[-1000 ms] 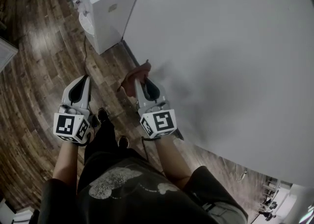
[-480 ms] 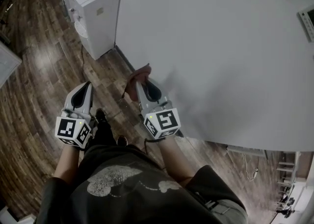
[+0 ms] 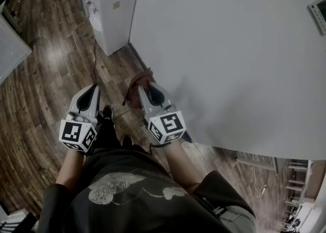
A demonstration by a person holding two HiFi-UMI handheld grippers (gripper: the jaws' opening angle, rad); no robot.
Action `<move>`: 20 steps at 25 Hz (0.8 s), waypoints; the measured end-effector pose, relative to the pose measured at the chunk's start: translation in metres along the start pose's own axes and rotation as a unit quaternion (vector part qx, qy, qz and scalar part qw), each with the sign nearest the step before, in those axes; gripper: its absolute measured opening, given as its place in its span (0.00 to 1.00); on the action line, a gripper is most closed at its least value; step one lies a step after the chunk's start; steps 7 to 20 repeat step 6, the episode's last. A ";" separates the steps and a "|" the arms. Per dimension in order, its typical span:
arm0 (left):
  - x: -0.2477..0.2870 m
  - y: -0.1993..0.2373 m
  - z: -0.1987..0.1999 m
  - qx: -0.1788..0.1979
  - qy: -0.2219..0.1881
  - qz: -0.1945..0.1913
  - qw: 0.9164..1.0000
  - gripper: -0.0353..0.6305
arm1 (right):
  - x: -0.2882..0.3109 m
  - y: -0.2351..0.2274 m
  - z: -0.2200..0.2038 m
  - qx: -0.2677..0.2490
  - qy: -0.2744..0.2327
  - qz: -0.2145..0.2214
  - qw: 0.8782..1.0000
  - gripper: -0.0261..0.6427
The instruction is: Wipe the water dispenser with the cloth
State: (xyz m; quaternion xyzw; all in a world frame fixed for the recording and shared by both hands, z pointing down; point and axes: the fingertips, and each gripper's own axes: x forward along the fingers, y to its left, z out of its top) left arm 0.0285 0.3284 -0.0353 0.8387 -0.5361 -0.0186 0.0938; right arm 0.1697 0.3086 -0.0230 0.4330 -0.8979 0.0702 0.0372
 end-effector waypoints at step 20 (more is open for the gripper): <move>-0.015 -0.006 -0.017 -0.001 0.007 0.015 1.000 0.08 | -0.010 -0.003 -0.014 0.011 -0.004 0.001 1.000 0.10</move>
